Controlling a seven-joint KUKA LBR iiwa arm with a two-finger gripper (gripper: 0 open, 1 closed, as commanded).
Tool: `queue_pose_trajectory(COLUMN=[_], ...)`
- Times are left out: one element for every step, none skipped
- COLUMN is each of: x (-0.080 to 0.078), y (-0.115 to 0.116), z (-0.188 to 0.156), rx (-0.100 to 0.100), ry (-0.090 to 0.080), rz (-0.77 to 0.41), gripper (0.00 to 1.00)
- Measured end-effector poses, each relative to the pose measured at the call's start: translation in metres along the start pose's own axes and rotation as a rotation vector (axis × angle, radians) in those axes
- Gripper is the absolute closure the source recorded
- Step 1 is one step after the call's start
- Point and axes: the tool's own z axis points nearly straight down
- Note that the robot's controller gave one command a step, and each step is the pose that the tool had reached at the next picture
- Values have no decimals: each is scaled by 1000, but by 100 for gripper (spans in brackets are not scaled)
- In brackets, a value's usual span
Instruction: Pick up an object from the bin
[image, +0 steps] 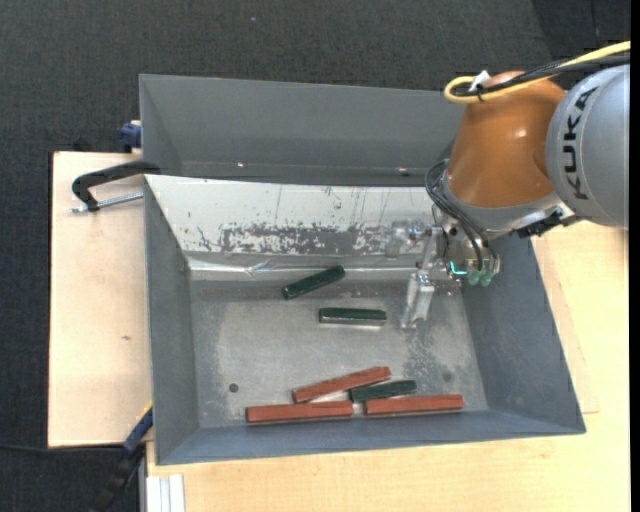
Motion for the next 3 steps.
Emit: queue_pose_trajectory(x=[-5,-3,7], y=[7,46,47], z=[12,106,69], rx=[2,-1,-1], ry=[-21,-9,-11], rz=[9,26,48], gripper=[0,0,0])
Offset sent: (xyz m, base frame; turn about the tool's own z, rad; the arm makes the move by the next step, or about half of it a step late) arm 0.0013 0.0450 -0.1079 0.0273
